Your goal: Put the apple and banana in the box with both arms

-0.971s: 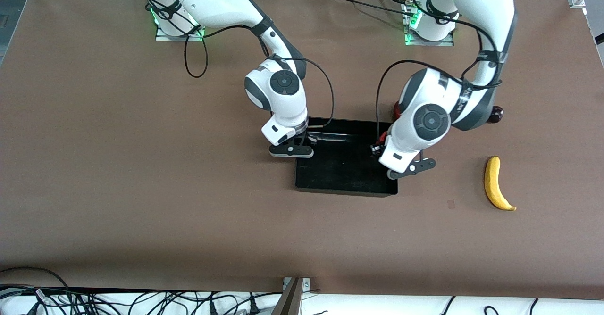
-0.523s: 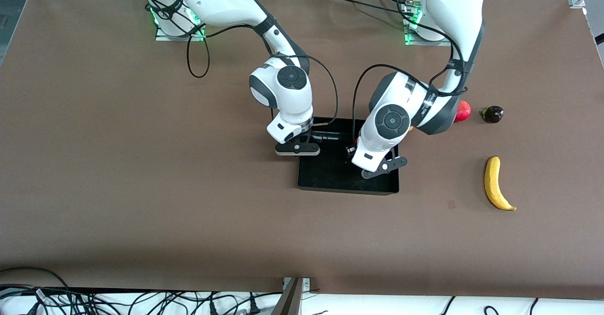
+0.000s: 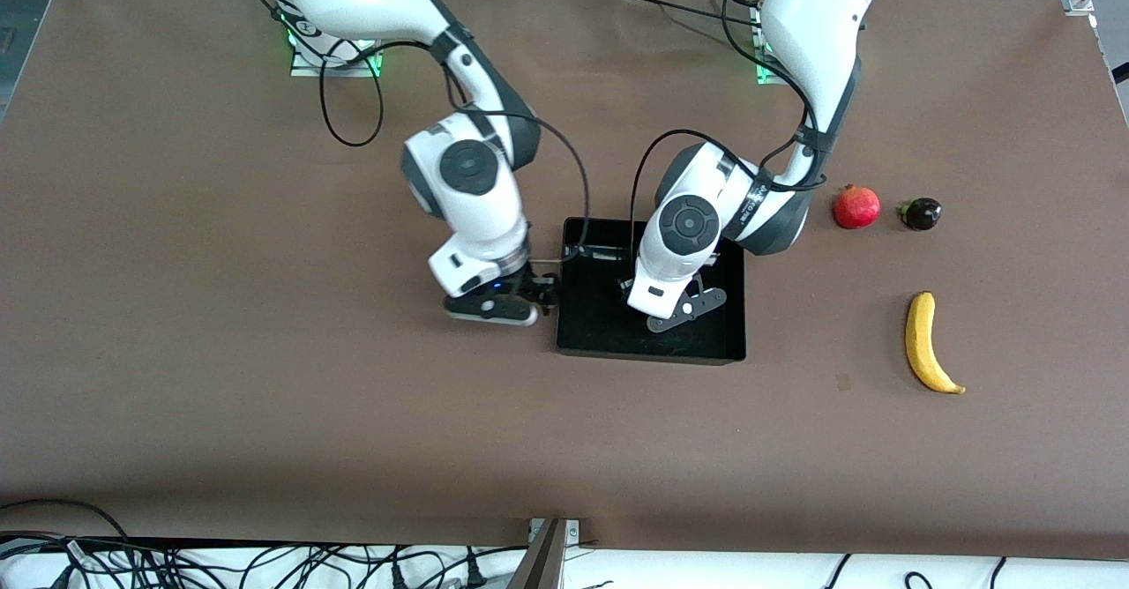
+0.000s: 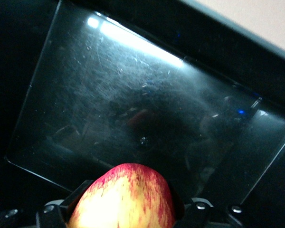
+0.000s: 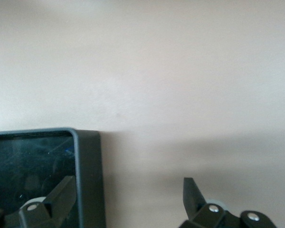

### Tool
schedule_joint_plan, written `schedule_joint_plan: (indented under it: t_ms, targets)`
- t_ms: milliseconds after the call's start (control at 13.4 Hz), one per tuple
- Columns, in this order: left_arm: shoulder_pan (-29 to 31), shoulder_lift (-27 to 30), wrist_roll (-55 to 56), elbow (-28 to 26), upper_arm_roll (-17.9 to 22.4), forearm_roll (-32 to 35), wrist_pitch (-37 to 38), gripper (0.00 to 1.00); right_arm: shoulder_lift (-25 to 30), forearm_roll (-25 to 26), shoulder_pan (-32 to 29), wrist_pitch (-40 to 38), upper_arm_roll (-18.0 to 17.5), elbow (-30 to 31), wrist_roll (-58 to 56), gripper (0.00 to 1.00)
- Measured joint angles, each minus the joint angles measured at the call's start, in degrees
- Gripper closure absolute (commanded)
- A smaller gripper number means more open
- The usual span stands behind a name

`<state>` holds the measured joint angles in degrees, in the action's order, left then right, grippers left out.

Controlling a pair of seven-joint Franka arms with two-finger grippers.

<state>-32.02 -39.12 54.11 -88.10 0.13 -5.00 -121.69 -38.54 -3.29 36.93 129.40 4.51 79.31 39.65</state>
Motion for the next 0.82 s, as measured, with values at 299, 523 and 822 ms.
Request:
schedule_joint_plan:
  t_ms: [299,523,822]
  targets:
    - [-1.67,-1.42,0.29,-0.01,-0.26,0.00,-0.41,1.00,6.39,-6.61,-9.23,-10.54,0.27,-0.17,-14.90,0.00]
    - [-2.50,-2.83,0.08,-0.16,-2.20,0.00,-1.83,1.00,10.55,-6.62,-12.21,-19.30,3.22,-0.26,-22.24,0.00]
    - [-2.87,-3.94,-0.89,-0.97,-3.38,0.01,-1.83,1.00,14.98,-6.63,-12.36,-28.40,11.02,-0.29,-33.02,0.00]
